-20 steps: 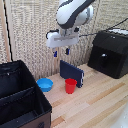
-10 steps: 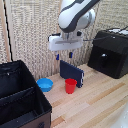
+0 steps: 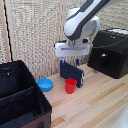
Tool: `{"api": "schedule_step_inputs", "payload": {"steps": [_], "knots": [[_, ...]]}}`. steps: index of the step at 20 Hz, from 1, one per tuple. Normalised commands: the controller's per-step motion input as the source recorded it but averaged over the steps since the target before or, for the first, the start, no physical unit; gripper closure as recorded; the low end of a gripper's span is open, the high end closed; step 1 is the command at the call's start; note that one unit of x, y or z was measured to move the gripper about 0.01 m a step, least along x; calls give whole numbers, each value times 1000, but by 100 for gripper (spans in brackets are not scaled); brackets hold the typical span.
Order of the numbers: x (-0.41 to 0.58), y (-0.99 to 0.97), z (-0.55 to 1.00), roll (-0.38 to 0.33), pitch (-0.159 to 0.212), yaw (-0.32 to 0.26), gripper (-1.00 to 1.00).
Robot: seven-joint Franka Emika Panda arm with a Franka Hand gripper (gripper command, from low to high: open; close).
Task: Please find the red cup among the items before you. Carefully move your gripper towards it and gently hold it. Locate the front section of the organizer in front of you. Transfer the red cup above the front section and let go, placing it within that section.
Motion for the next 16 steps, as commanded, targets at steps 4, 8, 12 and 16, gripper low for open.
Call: {"api": "schedule_step_inputs", "payload": {"steps": [4,8,12,16], "knots": [[-318,-198,-295,3,0,-113,-100],[-370,-70,-325,0,0,-66,-100],[-281,0,-369,-5,0,-33,-100],[-76,-9,-370,-28,-2,-29,-100]]}}
